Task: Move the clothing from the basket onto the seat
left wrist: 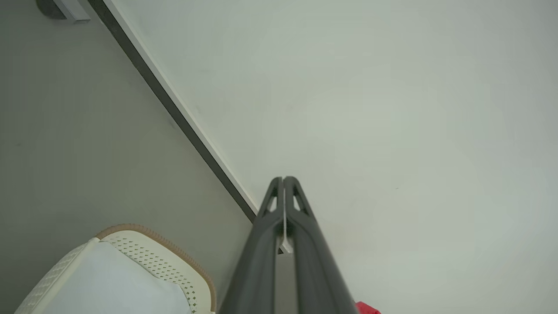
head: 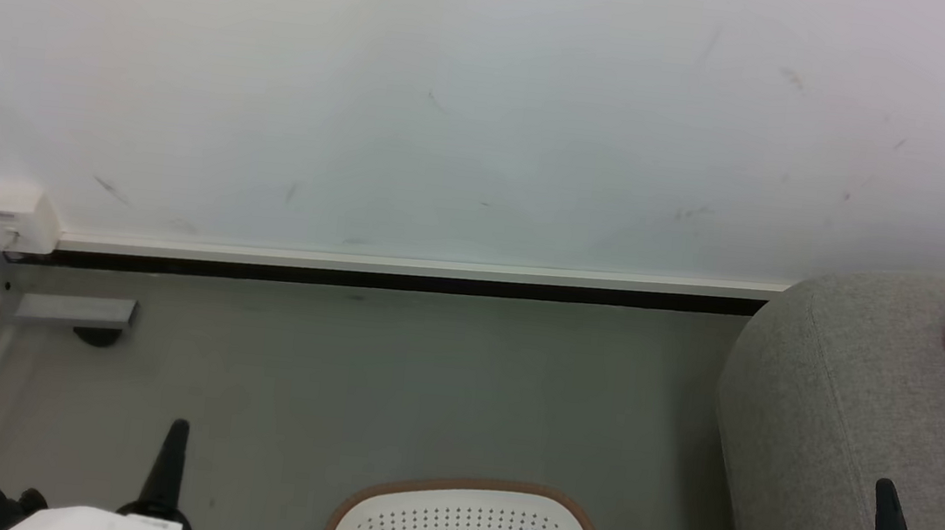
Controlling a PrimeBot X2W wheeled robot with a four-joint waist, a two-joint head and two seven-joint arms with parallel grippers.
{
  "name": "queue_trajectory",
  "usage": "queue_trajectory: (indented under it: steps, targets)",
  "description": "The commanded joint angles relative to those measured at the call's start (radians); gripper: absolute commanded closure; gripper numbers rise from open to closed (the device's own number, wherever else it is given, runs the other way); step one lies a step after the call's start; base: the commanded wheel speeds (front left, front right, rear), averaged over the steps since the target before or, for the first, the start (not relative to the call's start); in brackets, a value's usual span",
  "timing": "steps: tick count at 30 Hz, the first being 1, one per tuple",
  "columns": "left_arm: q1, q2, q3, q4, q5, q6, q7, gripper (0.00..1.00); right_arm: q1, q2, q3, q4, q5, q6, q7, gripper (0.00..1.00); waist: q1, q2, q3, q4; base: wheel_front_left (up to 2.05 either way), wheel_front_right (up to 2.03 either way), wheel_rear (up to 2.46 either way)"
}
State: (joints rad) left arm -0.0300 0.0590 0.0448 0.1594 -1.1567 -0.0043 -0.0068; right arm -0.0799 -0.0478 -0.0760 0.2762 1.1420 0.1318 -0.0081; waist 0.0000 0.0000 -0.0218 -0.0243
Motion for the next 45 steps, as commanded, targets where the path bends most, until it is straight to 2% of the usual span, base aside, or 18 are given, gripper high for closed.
queue_trajectory:
  steps: [1,45]
  targets:
    - [-0.021,0.002,0.008,-0.009,-0.036,-0.007,0.009,1.0,-0.023,-0.009,-0.006,-0.011,0.039,-0.001,0.008,1.0,0.0,0.0,0.001,0.001,0.0,0.0,0.0]
    - [-0.07,-0.006,0.064,-0.007,-0.386,-0.037,0.103,1.0,-0.05,-0.027,-0.011,-0.015,0.421,-0.002,0.087,1.0,0.0,0.0,0.015,0.019,0.0,0.0,0.0]
